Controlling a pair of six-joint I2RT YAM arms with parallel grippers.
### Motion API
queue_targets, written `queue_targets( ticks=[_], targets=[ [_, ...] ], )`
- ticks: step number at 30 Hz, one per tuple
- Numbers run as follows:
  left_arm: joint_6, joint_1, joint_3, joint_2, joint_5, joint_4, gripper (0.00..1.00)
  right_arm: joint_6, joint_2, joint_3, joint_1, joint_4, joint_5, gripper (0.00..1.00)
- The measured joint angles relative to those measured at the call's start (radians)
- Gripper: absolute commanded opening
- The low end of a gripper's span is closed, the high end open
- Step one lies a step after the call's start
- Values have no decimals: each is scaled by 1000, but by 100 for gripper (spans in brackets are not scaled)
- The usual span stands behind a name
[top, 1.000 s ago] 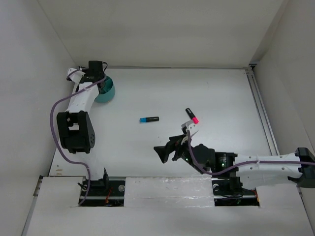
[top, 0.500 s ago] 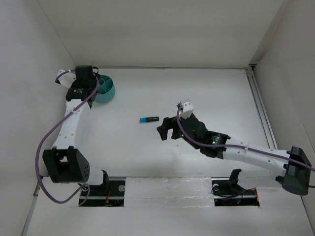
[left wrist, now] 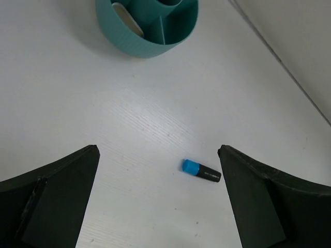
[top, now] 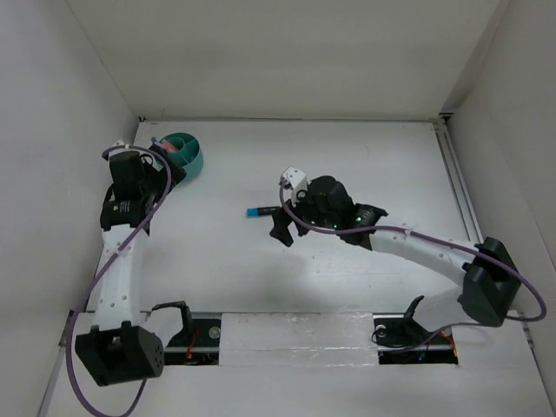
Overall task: Sort the stationery into containers
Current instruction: Pick up the pen from the center of the board.
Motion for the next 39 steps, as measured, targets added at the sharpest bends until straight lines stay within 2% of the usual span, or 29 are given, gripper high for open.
queue_targets(
  ticks=[5,9,17,29,39],
  targets=[
    [42,-16,-93,-177,-32,21,100,-89,254,209,-55,-134,-76,99],
    [46,-8,-113,-227,-88,10,100,-127,413,332,-78,-188,-80,99],
    [45,-4,-130,-258,-128,-2,100,-248,490,400,-161,-240,-126,89],
    [46,-4,-130,-222,-98,-2,100,-393,649,551,-191,-266,-121,87],
    [47,-4,-130,-222,-98,-2,100,-454,769,587,-173,-272,-78,85]
  ],
)
